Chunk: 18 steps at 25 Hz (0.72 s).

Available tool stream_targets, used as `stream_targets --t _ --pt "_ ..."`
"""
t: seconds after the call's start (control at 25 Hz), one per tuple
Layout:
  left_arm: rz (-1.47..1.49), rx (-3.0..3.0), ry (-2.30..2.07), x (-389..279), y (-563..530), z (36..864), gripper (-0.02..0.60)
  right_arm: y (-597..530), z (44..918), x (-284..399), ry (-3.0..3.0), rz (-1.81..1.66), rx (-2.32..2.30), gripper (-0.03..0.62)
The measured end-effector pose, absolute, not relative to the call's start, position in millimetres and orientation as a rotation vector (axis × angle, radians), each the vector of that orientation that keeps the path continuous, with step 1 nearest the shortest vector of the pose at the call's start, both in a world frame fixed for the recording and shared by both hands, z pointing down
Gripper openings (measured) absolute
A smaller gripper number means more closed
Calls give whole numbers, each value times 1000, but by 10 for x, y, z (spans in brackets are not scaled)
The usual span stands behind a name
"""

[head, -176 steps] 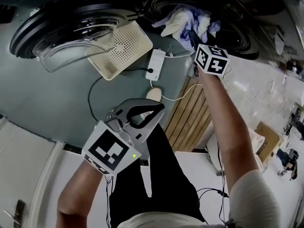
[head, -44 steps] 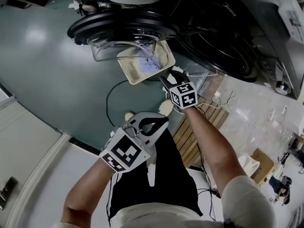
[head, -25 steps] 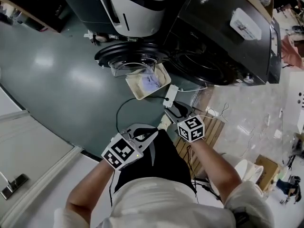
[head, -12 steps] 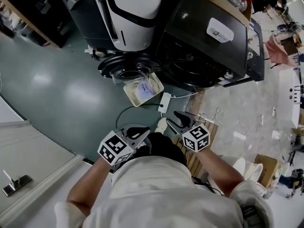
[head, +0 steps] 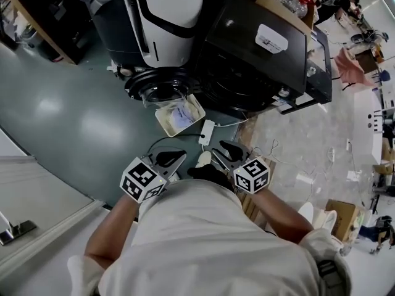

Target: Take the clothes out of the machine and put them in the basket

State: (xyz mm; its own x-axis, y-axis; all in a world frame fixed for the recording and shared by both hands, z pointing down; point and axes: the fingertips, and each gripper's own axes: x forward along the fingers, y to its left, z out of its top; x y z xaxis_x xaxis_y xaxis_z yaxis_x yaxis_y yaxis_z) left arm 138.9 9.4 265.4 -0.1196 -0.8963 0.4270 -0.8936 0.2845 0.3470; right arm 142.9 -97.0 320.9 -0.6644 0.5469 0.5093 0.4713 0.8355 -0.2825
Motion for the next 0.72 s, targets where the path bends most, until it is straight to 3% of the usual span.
stream_targets --t 0.24,0.36,0.52,0.72 --pt "-6 1570 -2047 1454 174 2592 -2 -969 3039 1480 -2447 133 -771 153" --pt "-11 1554 -2059 1489 213 2596 -2 -980 2970 1499 -2466 120 -767 124" --pt "-25 1536 -2063 1549 260 2606 -2 -972 2892 1525 -2492 95 -761 32" --pt "-32 1543 -2064 1598 264 2582 -2 -931 2806 1582 -2510 81 -765 15"
